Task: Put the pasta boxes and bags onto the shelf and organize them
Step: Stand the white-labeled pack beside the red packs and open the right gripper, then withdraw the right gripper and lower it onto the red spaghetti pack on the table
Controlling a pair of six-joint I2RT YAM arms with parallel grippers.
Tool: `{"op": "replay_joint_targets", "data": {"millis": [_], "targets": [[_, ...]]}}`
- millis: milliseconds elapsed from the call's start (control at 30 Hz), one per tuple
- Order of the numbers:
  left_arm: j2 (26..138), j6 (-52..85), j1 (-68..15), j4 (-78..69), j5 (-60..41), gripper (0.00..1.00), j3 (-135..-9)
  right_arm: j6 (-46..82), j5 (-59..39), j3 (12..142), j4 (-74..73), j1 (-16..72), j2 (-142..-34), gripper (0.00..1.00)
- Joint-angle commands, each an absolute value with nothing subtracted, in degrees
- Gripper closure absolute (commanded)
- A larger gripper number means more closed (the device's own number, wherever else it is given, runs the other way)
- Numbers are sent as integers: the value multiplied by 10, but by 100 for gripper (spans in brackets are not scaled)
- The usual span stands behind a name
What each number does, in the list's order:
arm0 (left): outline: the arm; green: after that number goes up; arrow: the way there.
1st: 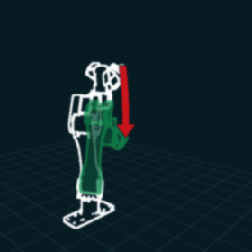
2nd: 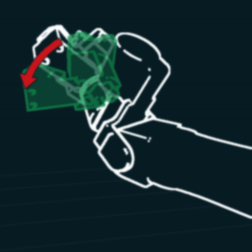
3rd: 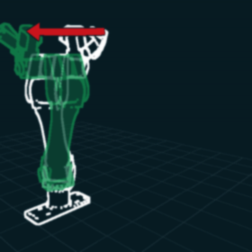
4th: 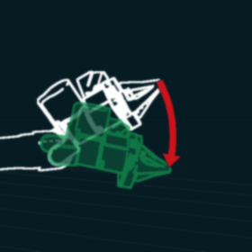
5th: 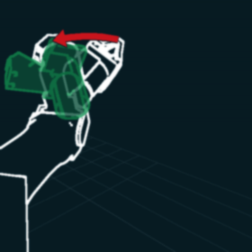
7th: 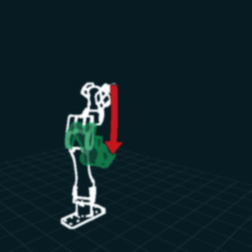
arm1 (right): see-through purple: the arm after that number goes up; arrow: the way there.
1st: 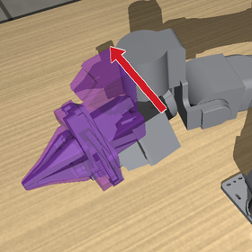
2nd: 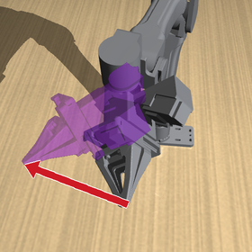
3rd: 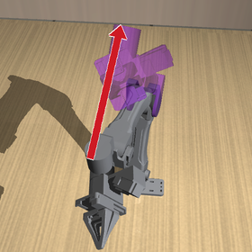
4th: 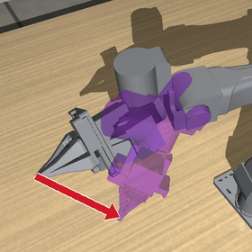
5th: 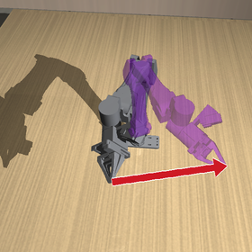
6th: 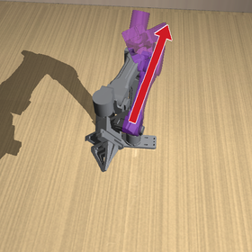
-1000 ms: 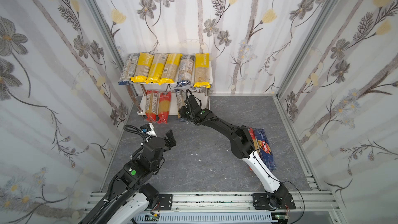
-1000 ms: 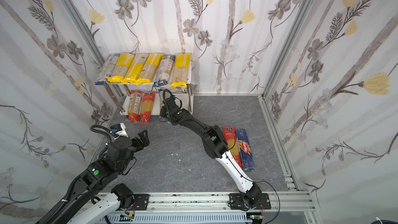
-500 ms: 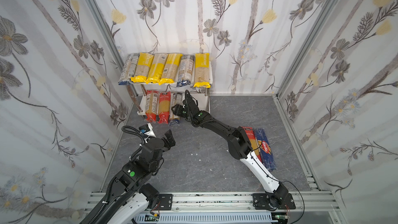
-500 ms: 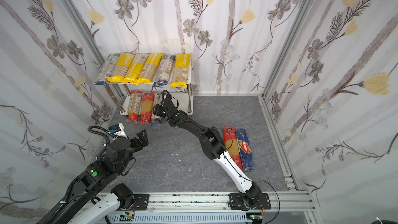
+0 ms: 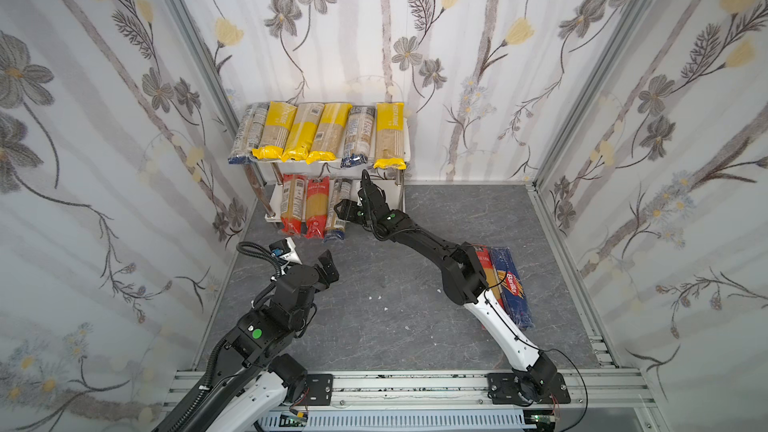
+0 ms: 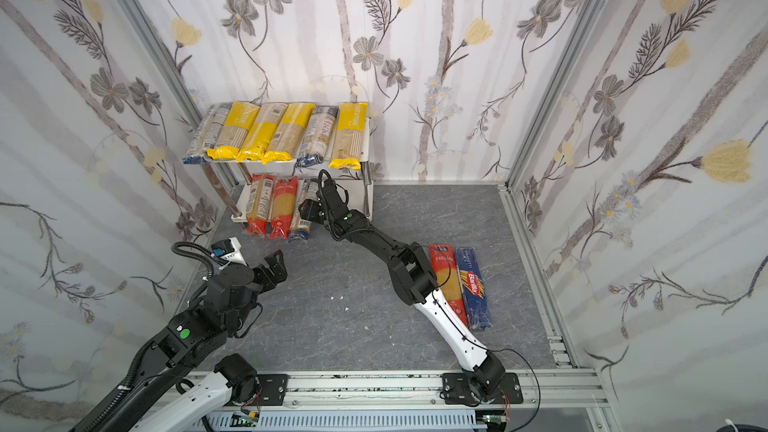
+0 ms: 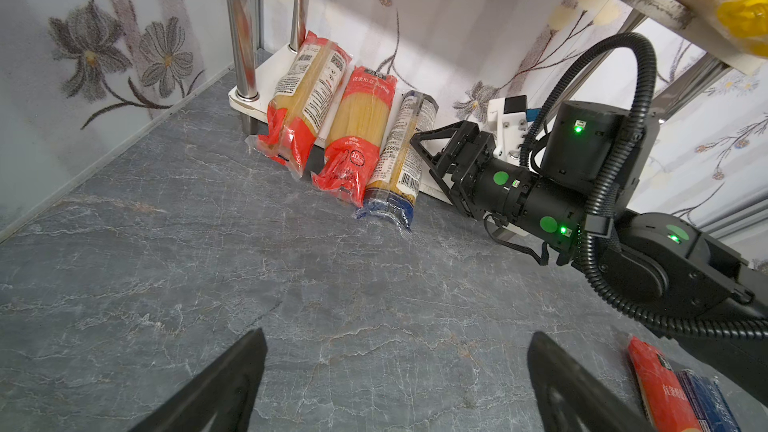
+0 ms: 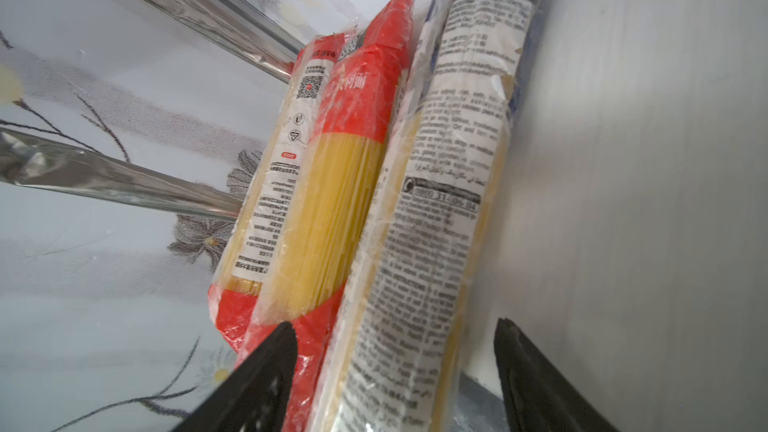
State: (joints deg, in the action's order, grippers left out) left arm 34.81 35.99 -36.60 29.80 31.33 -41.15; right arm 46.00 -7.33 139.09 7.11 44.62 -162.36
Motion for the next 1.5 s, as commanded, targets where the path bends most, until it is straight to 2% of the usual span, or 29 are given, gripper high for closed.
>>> {"op": "replay_joint_targets", "data": {"millis": [0,367,467,700,867,1000,1133,1467], "targets": [[346,362,-365,297,316,0,-419,423,-94,1340,74,448,-1545,23],[353,378,-365,295,280,0,-425,360,-112,1090,54,449,-1354,13],[368,379,-366,293,254,0,-423,339,-79,1021,81,455,-1303,13],[372,426,-394,286,232,0,-396,330,-2,747,52,487,-1141,14],[403,467,-461,264,239,0,-366,348,44,587,42,495,-1023,13],[457,514,-558,245,288,0,-357,364,89,485,54,496,-933,13],[512,530,-617,225,324,0,-380,385,109,394,57,486,-849,13],[672,512,-695,149,352,0,-449,453,204,280,160,479,-691,13]]}}
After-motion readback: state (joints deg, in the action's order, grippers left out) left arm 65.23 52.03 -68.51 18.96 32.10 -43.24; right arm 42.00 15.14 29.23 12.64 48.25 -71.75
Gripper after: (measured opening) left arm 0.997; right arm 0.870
